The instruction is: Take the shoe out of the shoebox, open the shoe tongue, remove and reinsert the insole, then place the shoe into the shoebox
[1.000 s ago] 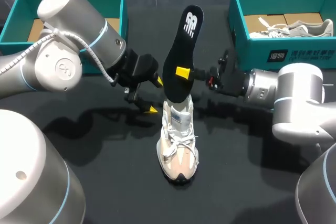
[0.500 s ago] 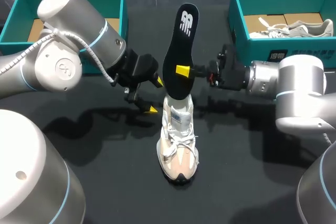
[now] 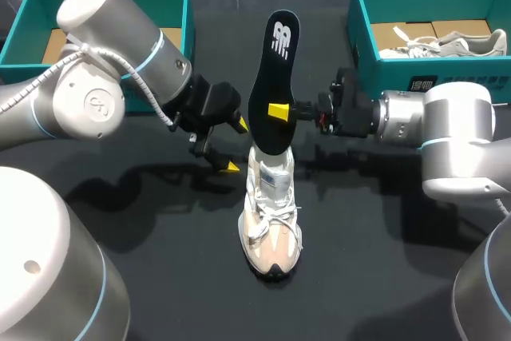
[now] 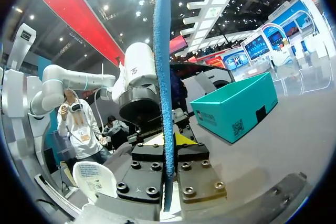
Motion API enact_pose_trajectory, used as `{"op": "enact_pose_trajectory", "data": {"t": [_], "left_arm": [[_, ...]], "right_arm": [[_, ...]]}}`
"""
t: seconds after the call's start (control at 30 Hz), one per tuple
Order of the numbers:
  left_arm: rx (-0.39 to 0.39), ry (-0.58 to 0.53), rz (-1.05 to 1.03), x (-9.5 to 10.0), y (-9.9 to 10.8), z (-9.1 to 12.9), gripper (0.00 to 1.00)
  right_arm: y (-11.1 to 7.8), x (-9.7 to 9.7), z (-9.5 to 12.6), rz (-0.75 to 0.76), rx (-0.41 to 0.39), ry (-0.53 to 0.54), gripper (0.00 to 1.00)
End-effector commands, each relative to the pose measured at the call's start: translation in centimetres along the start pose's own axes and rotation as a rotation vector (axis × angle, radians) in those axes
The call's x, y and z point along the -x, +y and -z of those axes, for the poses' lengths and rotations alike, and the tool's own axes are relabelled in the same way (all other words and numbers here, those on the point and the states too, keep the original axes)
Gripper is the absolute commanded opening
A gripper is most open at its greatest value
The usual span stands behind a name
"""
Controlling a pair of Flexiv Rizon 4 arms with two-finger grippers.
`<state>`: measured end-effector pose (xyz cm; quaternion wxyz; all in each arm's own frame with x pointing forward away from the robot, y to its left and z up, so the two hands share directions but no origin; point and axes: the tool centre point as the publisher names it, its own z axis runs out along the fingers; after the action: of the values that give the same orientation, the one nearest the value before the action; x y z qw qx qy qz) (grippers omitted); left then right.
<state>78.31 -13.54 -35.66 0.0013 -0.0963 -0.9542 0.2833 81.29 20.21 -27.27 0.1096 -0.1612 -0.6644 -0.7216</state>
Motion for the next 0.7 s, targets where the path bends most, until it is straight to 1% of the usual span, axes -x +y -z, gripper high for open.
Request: {"op": "enact_pose_trajectory", "data": {"t": [0.03,0.3,0.7], "left_arm": [[0.001,-0.002,-0.001,-0.11,0.01,-0.02,1.00],[0.001,-0.002,-0.001,-0.11,0.01,-0.02,1.00],[0.001,-0.002,-0.001,-0.11,0.01,-0.02,1.00]], "right_arm": [[-0.18,0.16,-0.33,0.003,-0.021,0.010,0.00],[-0.39,0.03,-0.37,0.013,-0.037,0.014,0.00],[-1.05,-0.24,-0.48,0.013,-0.065,-0.011,0.00]]}}
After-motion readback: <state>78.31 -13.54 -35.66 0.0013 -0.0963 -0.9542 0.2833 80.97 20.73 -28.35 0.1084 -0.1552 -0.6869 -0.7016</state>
